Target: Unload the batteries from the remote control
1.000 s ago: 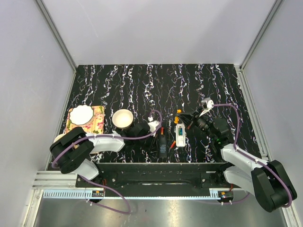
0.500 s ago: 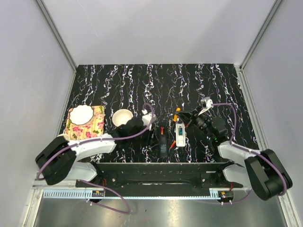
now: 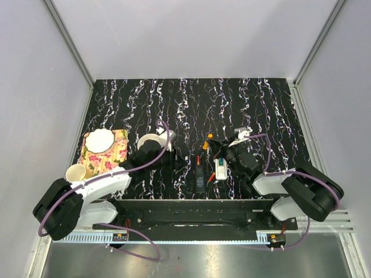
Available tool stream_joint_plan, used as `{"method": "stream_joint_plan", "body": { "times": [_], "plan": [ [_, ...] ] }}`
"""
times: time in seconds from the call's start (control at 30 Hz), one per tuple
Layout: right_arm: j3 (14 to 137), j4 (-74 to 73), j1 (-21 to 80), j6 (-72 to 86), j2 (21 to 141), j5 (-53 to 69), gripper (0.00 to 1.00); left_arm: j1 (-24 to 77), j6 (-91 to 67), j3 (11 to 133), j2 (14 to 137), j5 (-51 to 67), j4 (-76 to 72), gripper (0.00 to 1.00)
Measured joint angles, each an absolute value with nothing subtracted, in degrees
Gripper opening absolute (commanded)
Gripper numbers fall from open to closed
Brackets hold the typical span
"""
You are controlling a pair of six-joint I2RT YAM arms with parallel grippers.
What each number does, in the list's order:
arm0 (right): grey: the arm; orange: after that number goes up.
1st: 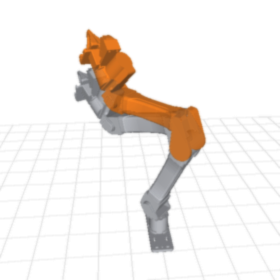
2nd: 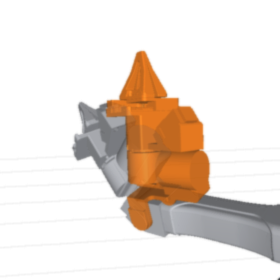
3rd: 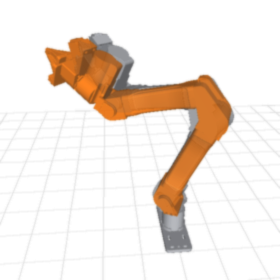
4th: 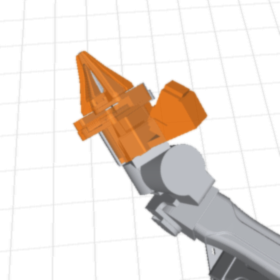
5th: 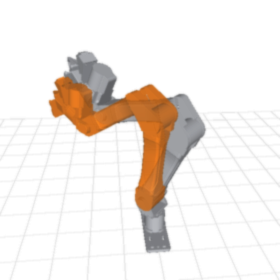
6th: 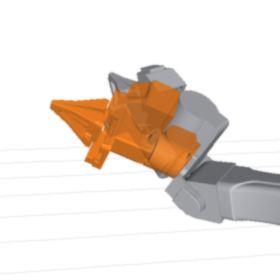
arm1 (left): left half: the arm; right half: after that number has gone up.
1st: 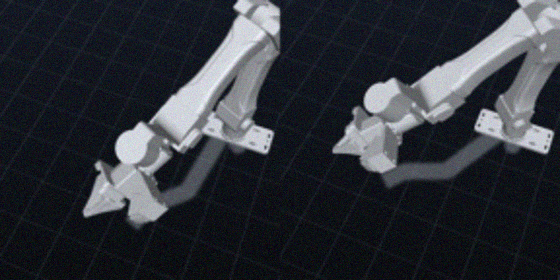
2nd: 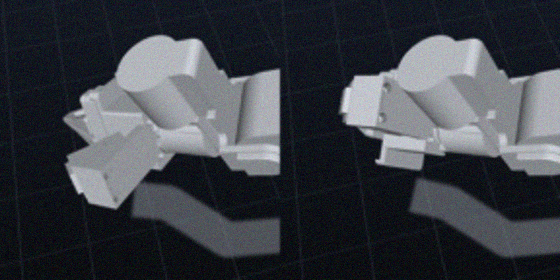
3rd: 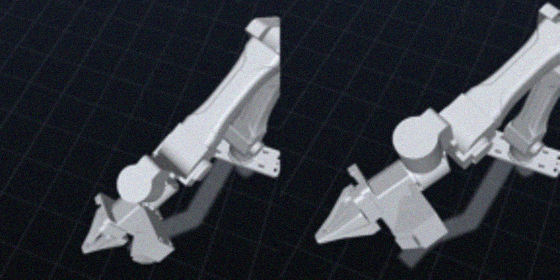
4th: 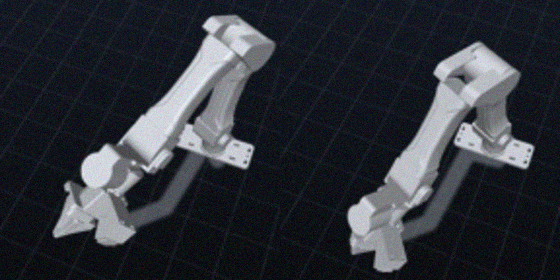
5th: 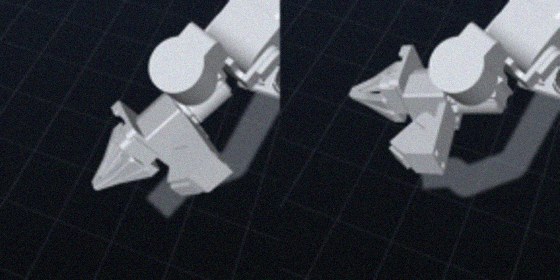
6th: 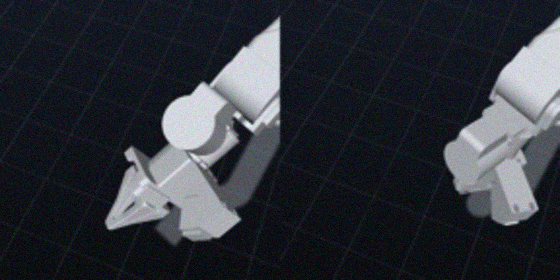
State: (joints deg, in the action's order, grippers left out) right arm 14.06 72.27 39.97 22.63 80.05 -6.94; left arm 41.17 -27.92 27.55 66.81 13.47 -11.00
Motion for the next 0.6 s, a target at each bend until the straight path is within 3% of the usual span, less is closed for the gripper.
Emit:
{"method": "stream_joint_plan", "body": {
  "times": [0.23, 0.6],
  "plan": [
    [16.23, 73.95, 44.84, 21.56, 83.05, -24.75, 0.0, 39.57, -29.26, 27.49, 69.93, 13.93, -15.0, 0.42],
    [17.78, 74.0, 50.68, 18.68, 87.31, -41.67, 0.0, 39.03, -30.11, 30.35, 81.71, 15.57, -19.05, 0.38]
  ]
}}
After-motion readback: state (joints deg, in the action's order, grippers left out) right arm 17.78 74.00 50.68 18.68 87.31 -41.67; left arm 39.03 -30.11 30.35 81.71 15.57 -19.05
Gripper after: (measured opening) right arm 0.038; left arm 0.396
